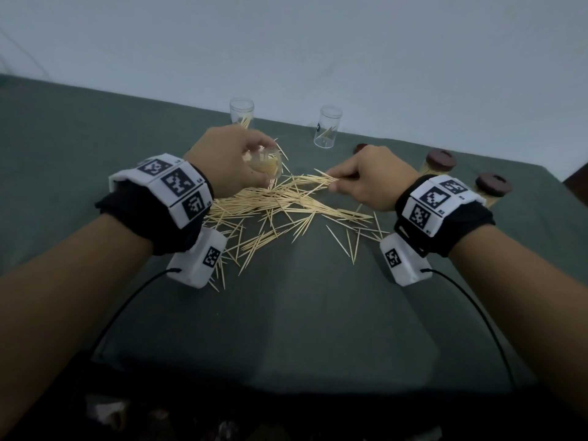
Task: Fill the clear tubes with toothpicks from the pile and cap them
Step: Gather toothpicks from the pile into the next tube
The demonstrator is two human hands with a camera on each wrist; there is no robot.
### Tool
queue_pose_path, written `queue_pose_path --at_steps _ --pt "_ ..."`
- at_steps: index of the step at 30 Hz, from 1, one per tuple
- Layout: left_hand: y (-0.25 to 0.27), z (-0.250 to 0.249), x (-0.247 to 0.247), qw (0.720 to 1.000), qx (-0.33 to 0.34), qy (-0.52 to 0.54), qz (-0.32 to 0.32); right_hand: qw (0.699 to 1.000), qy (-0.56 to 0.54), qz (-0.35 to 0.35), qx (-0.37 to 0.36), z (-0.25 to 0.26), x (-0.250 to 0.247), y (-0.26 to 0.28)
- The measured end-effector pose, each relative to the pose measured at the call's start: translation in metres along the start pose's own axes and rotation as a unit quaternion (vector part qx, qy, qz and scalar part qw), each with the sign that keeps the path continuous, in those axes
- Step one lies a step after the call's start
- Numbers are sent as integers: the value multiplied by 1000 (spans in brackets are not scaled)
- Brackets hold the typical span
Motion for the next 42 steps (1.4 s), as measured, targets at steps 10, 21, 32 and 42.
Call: queue_pose_path --at_steps 10,21,32,42 --pt "5 -10 12 998 18 -48 32 999 -6 -7 -31 19 -9 2" --pt "9 -32 17 999 29 21 36 993 28 -47 -106 46 3 3" --pt "9 -24 16 999 -12 45 19 985 -31 -145 -91 50 -3 6" --pt "9 -27 17 997 -7 73 32 972 -31 -199 -118 48 2 2"
Point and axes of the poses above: each hand's wrist, its own y-axis away from the middle knuckle, its own x-axis out of the palm, z = x × y, the point moved 8 cm from there along -y, towards the middle knuckle, and after that the axes turned 1 degree about y, right-handed, at the moved point
